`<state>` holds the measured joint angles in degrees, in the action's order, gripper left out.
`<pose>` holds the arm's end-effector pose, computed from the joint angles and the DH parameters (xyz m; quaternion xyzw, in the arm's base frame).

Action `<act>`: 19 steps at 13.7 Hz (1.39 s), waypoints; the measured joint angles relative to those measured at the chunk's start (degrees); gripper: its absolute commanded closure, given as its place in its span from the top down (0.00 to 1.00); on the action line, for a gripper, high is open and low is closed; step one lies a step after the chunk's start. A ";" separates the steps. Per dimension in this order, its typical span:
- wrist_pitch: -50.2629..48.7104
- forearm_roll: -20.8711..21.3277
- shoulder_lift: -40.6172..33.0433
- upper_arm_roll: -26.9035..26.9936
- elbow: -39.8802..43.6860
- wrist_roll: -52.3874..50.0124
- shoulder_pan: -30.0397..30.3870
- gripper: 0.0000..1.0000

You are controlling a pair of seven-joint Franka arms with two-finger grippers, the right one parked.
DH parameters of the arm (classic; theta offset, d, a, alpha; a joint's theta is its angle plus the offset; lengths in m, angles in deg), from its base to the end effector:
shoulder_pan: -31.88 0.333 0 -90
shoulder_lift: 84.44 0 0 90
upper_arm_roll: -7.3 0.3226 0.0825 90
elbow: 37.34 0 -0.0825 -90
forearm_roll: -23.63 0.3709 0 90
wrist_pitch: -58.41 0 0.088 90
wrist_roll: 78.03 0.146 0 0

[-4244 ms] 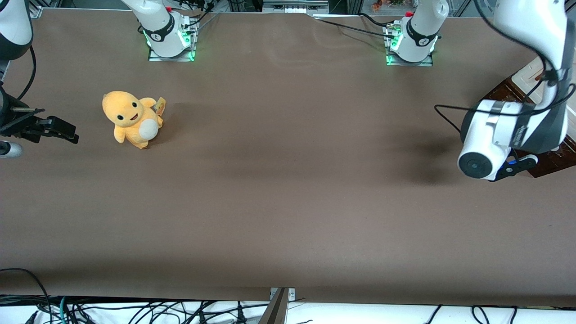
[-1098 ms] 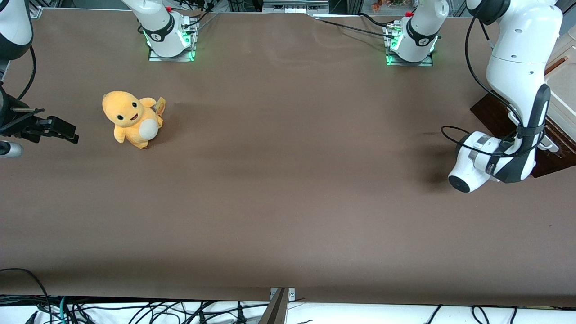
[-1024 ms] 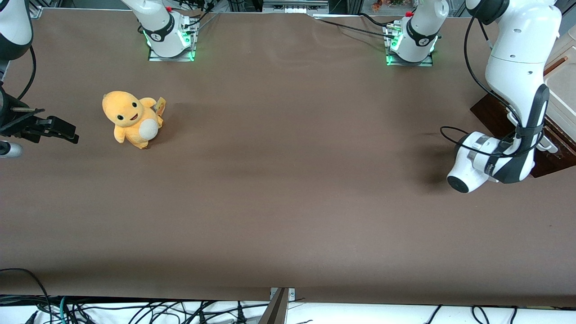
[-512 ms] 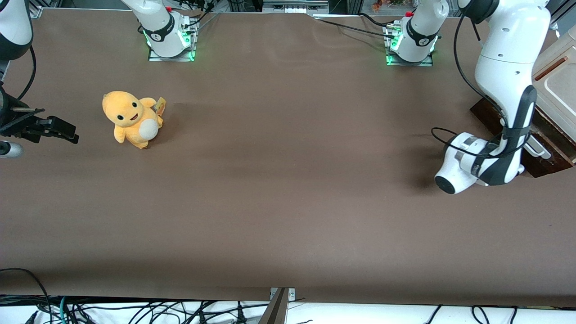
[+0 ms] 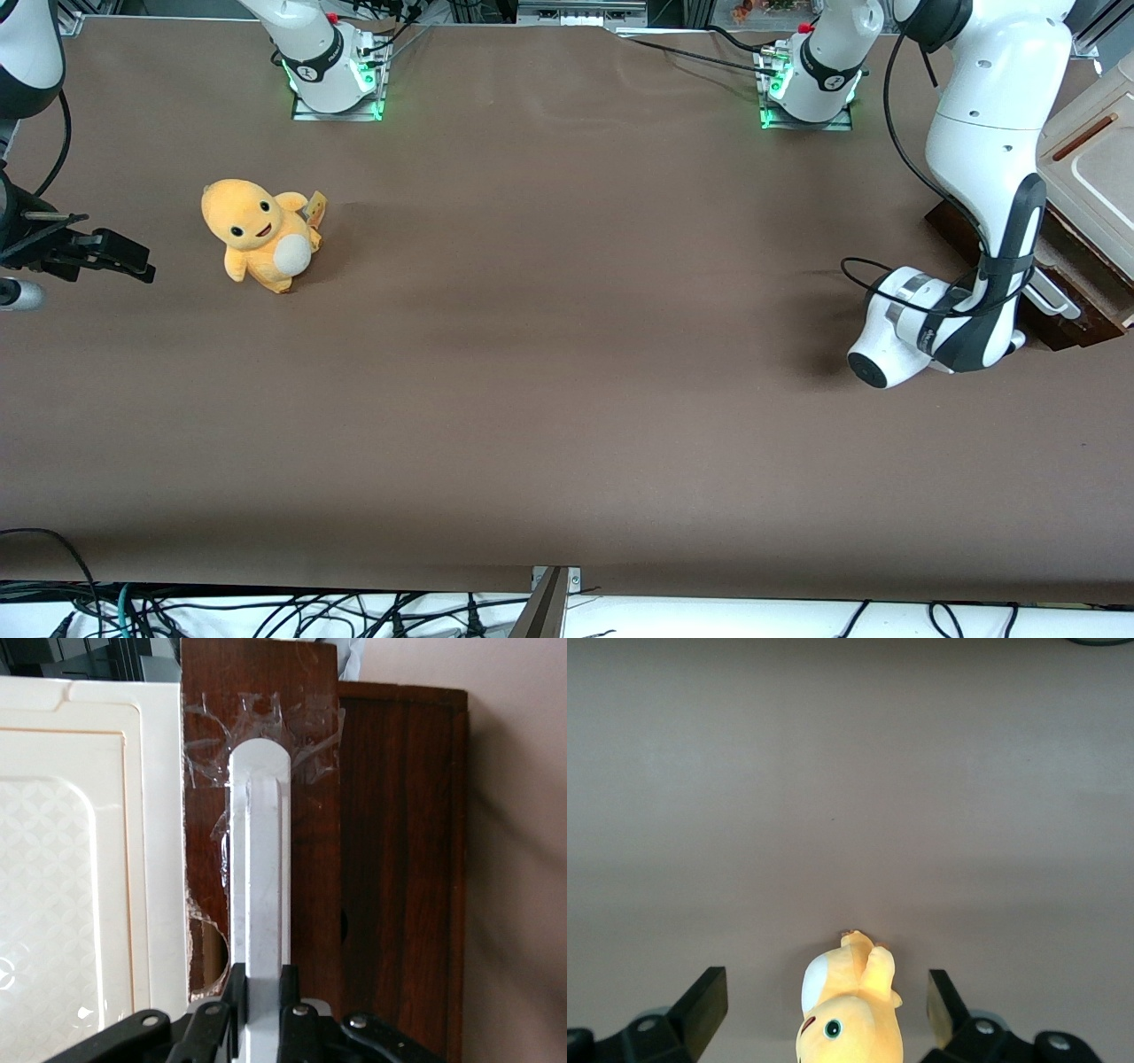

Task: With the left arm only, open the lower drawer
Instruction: 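Pull the handle with the left gripper, sliding the drawer outward, then open the left gripper and lift it off the handle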

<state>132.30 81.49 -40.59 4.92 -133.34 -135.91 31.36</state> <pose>0.5515 0.1138 0.1843 -0.7239 -0.2157 0.1839 0.6290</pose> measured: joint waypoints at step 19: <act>-3.30 -6.15 -0.77 -2.83 7.97 8.64 -1.98 1.00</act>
<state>129.00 75.33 -41.36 2.09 -125.37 -127.27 29.37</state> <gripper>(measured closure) 0.000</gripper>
